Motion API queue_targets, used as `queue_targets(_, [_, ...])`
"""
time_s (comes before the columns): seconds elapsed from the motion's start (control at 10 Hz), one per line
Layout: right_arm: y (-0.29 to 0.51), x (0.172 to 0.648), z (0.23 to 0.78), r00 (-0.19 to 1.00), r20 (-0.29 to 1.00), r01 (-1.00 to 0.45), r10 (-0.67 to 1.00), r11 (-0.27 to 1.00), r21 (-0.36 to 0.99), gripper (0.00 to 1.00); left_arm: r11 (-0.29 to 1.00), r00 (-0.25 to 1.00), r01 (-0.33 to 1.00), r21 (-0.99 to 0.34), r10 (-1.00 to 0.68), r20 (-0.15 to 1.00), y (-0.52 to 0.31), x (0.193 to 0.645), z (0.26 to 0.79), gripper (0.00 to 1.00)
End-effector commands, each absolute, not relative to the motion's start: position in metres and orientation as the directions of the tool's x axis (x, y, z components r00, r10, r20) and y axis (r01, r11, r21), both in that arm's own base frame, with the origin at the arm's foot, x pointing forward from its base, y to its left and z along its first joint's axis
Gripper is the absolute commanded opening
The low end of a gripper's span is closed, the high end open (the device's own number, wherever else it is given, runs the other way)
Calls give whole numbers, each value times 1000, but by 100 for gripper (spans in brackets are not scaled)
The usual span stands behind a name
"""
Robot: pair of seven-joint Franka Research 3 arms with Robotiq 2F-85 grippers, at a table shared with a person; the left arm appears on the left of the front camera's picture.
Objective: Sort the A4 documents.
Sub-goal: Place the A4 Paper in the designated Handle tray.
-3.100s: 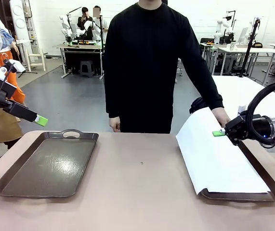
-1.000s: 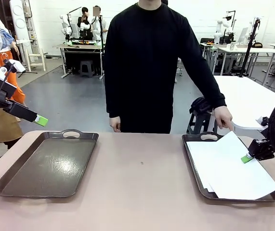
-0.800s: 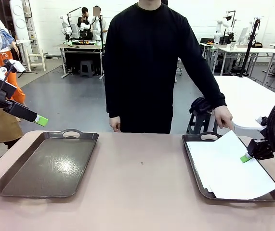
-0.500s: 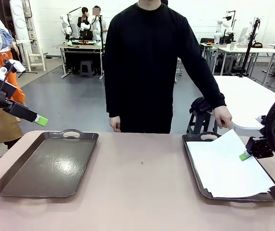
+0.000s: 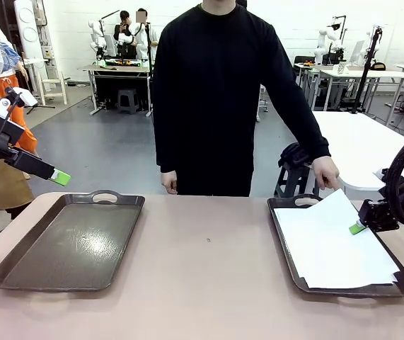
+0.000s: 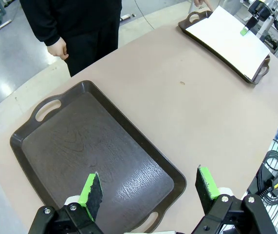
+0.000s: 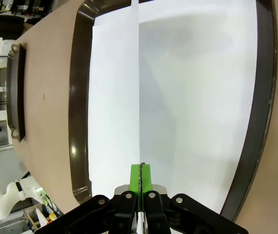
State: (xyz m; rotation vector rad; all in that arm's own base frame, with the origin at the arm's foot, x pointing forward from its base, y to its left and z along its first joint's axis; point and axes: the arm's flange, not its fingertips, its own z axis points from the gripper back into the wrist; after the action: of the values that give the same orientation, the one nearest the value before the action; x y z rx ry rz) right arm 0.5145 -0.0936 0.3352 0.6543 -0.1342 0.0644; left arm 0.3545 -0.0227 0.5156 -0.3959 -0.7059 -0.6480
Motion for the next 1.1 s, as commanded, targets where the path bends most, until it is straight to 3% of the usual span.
queue_targets(0.0, [-87,521,337,988,151,-75,-20,795,602,1,726,572,677,-125,-411,710,-20,355,514,100])
queue_targets(0.3, [-82,526,339,989,147,-65,-30,799,598,1,726,572,677,-125,-411,710,-20,355,514,100])
queue_targets(0.7, [-81,520,340,988,133,-17,-77,806,592,34,726,572,677,-125,-411,710,-20,355,514,100])
queue_targets(1.0, [-85,516,346,993,84,24,-78,858,513,61,726,572,677,-125,-411,710,-20,355,514,100])
